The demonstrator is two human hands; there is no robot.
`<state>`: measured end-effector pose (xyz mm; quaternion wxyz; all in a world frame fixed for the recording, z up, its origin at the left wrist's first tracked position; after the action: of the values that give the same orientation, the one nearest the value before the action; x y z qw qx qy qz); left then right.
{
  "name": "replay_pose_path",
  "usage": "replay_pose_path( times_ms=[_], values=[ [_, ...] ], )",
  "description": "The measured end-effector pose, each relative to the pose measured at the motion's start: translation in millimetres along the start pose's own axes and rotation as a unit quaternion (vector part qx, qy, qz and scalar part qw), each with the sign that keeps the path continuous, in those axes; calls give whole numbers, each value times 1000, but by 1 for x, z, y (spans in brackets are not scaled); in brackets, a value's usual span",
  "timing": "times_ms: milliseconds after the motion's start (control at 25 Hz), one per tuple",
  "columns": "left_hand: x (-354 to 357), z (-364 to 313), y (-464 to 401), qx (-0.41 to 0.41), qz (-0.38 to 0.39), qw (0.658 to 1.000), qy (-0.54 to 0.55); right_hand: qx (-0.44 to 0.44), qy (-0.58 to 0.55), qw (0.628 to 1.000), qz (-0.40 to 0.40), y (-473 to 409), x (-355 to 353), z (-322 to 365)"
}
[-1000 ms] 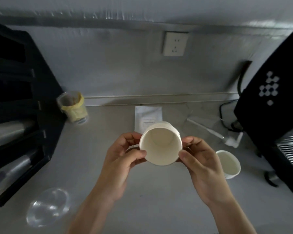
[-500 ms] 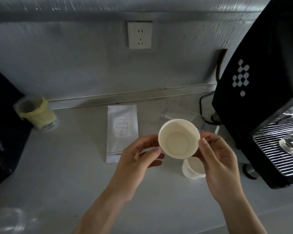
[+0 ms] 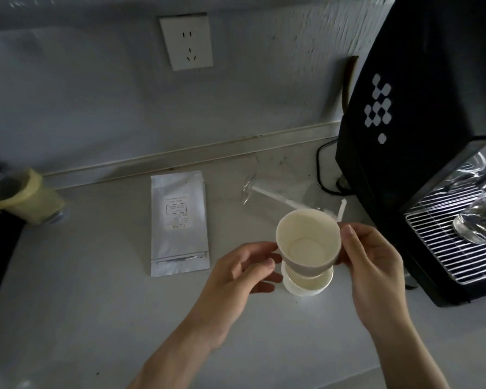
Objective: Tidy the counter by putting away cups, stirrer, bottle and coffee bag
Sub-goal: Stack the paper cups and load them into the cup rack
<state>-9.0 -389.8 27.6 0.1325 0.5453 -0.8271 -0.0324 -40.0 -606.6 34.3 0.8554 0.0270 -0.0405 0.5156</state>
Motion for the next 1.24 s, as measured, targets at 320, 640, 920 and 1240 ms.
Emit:
replay_pose_path(
  times_ms=[320,640,920,1240],
  values=[
    [5,52,-18,-87,-92,990,-56,99,79,991,-36,-1,-22,-56],
    [4,85,-28,-172,-44,984,18,245,51,965,75,5,-11,-70],
    [-42,67,-20,-110,-63,986,108,167,-11,976,141,7,30,-58],
    [-138,-16,34,97,-142,983,56,61,-45,940,334,18,150,-10]
  ],
)
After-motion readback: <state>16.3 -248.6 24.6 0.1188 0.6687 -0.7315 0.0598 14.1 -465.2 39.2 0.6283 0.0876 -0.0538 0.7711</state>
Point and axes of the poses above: each hand's wrist, its own y-axis away from the middle knuckle, its own x-axis out of the palm, z = x × y, the point moved 6 cm from there along -y, towards the middle knuckle, and after that the axes turned 3 degrees about x, right-handed, at the moved point
